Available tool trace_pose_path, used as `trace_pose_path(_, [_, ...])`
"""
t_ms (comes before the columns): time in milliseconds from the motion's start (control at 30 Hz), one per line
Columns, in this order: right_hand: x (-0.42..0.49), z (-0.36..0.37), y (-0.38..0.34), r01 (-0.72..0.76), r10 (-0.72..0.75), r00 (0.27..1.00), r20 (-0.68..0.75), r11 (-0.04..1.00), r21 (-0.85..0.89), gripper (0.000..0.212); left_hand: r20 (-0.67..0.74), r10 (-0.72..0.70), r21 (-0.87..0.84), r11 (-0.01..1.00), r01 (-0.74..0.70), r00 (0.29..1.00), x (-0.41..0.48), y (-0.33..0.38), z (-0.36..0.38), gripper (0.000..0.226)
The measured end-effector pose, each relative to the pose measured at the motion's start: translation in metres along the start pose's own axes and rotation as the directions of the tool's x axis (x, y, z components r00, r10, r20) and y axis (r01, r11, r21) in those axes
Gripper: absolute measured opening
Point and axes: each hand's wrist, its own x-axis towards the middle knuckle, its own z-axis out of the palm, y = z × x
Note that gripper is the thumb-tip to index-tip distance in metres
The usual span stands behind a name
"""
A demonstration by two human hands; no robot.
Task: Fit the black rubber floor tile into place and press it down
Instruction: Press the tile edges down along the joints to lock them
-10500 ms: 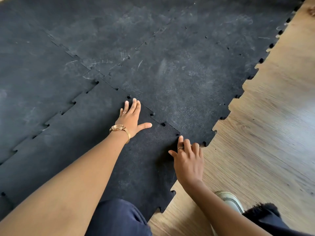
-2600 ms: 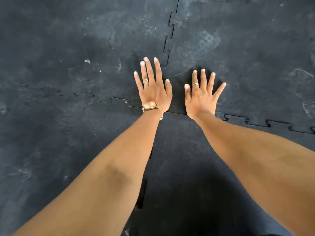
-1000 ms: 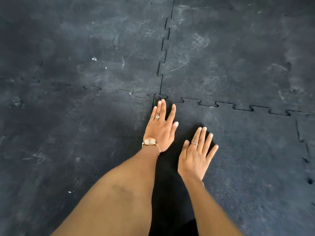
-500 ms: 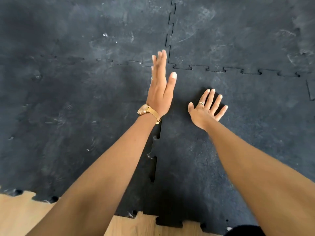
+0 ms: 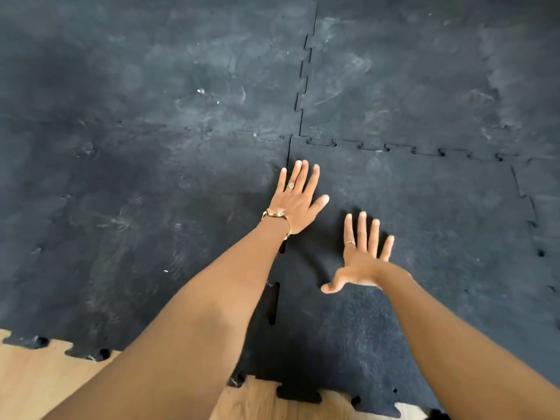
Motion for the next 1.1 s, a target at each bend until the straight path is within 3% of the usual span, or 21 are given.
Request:
trace_pose_path(67, [-0.001, -0.005, -0.002, 0.002, 0.0, 0.999, 0.037, 0.998, -0.055, 0.159, -0.056, -0.053, -0.203, 0.978, 0.041, 0.997, -0.01, 0.007, -0.015, 0.067])
trace_pose_path(167, [-0.006, -0.01, -0.003, -0.003, 0.011, 0.997, 0.077, 0.994, -0.111, 0.168, -0.336, -0.107, -0.193, 0.98, 0.042, 0.936, -0.062, 0.023, -0.003, 0.066])
trace_pose_path(300, [-0.007, -0.011, -0.007, -0.023, 0.035, 0.996, 0.079, 0.989, -0.145, 0.17, -0.206, -0.168, 0.024, 0.984, 0.177, 0.964, -0.09, 0.018, 0.033, 0.081])
trace_pose_path(467, [-0.012, -0.014, -0.006, -0.018, 0.03, 0.996, 0.089, 0.991, -0.134, 0.17, -0.181, 0.033, 0.023, 0.999, -0.029, 0.983, -0.079, 0.016, 0.032, 0.077])
trace_pose_path(567, [-0.013, -0.013, -0.005, -0.002, 0.018, 0.994, 0.106, 0.989, -0.146, 0.17, -0.192, 0.292, 0.068, 0.956, -0.284, 0.937, -0.092, 0.021, 0.034, 0.073])
trace_pose_path(600, [-0.013, -0.014, -0.006, -0.001, 0.017, 0.993, 0.112, 0.989, -0.147, 0.169, -0.216, 0.324, 0.007, 0.944, -0.33, 0.921, -0.095, 0.027, 0.034, 0.071])
trace_pose_path(633, [-0.014, -0.015, -0.007, -0.006, 0.022, 0.993, 0.116, 0.99, -0.139, 0.169, -0.243, 0.269, -0.091, 0.95, -0.298, 0.932, -0.097, 0.032, 0.036, 0.07])
trace_pose_path(700, [-0.013, -0.016, -0.008, -0.007, 0.02, 0.995, 0.101, 0.991, -0.131, 0.169, -0.247, 0.059, -0.274, 0.953, -0.128, 0.967, -0.098, 0.036, 0.04, 0.072])
trace_pose_path(767, [-0.014, -0.013, -0.007, -0.01, 0.021, 0.996, 0.083, 0.993, -0.121, 0.169, -0.206, -0.019, -0.363, 0.93, -0.058, 0.978, -0.097, 0.036, 0.042, 0.075])
trace_pose_path(867, [-0.015, -0.012, -0.01, 0.005, 0.002, 0.997, 0.075, 0.995, -0.097, 0.169, -0.165, -0.077, -0.678, 0.733, -0.056, 0.983, -0.098, 0.03, 0.028, 0.08])
trace_pose_path(1000, [-0.015, -0.014, -0.008, 0.007, 0.004, 0.995, 0.096, 0.994, -0.113, 0.166, -0.182, -0.037, -0.705, 0.702, -0.104, 0.983, -0.103, 0.027, 0.028, 0.083])
trace_pose_path(1100, [-0.02, -0.016, -0.011, 0.003, 0.012, 0.994, 0.113, 0.992, -0.13, 0.166, -0.116, -0.052, -0.742, 0.668, -0.052, 0.992, -0.104, 0.03, 0.02, 0.076])
